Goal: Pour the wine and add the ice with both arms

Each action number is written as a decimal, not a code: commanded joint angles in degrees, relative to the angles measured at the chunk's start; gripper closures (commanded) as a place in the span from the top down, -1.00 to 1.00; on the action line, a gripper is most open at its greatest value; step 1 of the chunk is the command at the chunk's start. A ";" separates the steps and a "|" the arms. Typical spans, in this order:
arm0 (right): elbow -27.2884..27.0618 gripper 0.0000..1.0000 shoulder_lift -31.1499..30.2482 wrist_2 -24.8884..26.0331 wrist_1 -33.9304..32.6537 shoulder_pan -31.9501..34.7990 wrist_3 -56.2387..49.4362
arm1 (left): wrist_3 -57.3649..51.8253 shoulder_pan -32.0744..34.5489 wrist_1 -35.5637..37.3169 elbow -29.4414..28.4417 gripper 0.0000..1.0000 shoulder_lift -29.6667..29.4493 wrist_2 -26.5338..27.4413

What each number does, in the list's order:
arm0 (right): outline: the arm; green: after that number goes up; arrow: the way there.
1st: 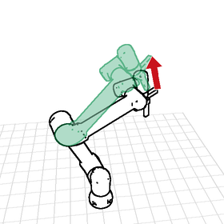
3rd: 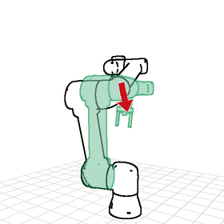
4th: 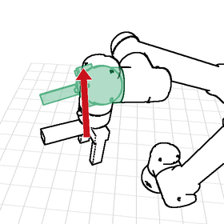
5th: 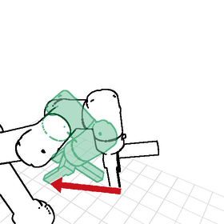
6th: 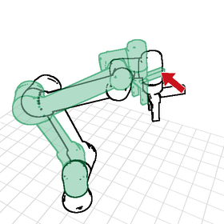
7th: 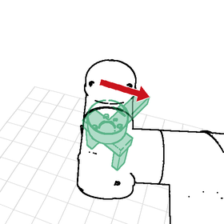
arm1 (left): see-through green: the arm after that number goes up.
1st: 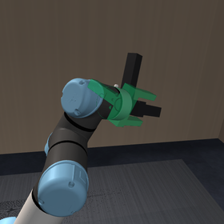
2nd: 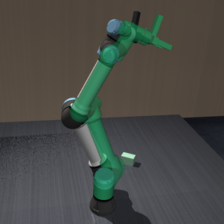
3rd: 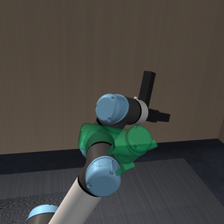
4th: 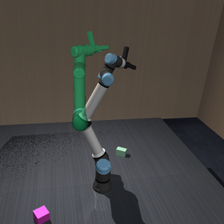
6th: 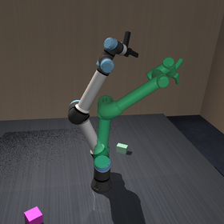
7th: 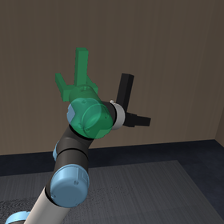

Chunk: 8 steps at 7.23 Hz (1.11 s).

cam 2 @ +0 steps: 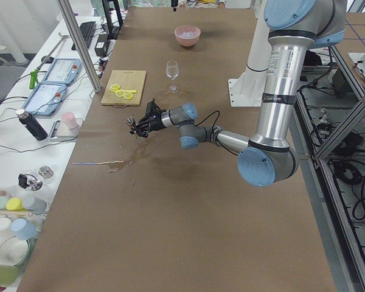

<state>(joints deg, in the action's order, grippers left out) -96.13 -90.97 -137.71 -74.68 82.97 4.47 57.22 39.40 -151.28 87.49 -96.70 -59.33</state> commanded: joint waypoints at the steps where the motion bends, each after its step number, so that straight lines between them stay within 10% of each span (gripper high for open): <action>1: -0.11 1.00 0.09 0.24 0.14 -0.01 0.01 | 1.57 1.28 -6.11 -1.44 -1.00 2.39 -4.01; 8: -0.20 1.00 0.27 0.33 0.14 -0.18 0.01 | 1.85 1.38 -16.86 -16.39 -1.00 -2.53 2.03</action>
<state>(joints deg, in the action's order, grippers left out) -96.40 -90.72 -137.44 -74.53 82.85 4.48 59.47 40.80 -168.01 71.76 -98.88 -58.26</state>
